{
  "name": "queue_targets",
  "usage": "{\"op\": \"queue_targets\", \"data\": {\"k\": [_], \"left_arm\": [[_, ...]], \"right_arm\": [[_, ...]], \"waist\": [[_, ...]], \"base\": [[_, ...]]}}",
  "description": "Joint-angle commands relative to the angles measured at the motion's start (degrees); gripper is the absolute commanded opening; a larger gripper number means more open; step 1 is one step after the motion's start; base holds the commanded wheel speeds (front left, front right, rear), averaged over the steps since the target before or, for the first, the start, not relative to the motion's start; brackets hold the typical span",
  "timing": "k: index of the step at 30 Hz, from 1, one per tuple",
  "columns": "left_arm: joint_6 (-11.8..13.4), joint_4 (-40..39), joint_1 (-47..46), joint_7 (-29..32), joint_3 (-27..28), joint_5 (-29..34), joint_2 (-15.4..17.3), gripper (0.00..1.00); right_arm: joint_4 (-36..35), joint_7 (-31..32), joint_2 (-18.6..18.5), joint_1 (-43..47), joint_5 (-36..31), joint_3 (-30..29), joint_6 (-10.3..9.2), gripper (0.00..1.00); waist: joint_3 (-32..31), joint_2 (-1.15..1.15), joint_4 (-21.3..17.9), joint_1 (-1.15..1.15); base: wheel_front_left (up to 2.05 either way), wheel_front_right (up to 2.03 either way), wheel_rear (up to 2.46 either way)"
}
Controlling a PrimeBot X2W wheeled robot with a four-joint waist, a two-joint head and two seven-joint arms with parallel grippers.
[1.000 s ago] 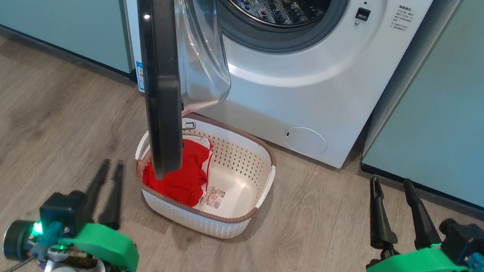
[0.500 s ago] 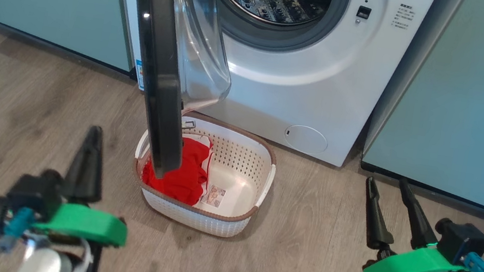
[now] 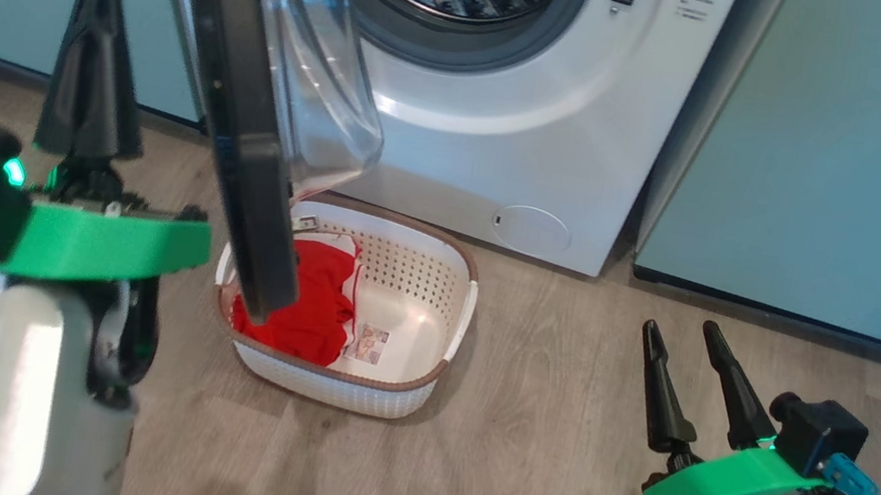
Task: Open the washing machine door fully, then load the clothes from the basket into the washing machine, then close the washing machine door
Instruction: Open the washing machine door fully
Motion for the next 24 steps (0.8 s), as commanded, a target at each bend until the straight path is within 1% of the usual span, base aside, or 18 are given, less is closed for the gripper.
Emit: {"op": "queue_targets", "data": {"k": [1,6,8,11,16,24], "left_arm": [[-0.29,-1.23,-3.17,-0.24,0.9,0.73,0.57,0.0],[-1.22,4.65,-4.68,-0.24,-3.6,0.82,0.57,0.0],[-1.77,8.16,-4.41,-0.24,-5.57,1.52,0.57,0.0],[-1.92,13.62,-3.9,-0.24,-7.38,0.69,0.57,0.0],[-2.15,22.07,-3.73,-0.24,-8.81,-2.45,0.57,0.0],[-2.06,31.56,-5.08,-0.24,-8.76,-3.88,0.57,0.0]], "right_arm": [[-1.7,-0.53,0.12,-3.23,0.12,1.43,0.0,1.0],[-1.54,-0.53,0.12,-3.29,0.38,2.42,0.0,1.0],[-1.49,-0.53,0.12,-3.37,0.56,2.72,0.0,1.0],[-1.52,-0.53,0.12,-3.6,0.7,2.69,0.0,1.0],[-1.44,-0.54,0.12,-3.66,0.3,2.22,0.0,1.0],[-1.56,-0.54,0.12,-3.92,0.58,2.24,0.0,1.0]], "waist": [[0.19,0.0,-0.63,0.0],[0.6,0.0,-2.31,0.0],[0.83,0.0,-2.92,0.0],[1.14,0.0,-3.65,0.0],[1.53,0.0,-4.27,0.0],[2.33,0.0,-4.26,0.0]], "base": [[0.0,0.0,0.0],[0.0,0.0,0.0],[0.0,0.0,0.0],[0.0,0.0,0.0],[0.0,0.0,0.0],[0.0,0.0,0.0]]}}
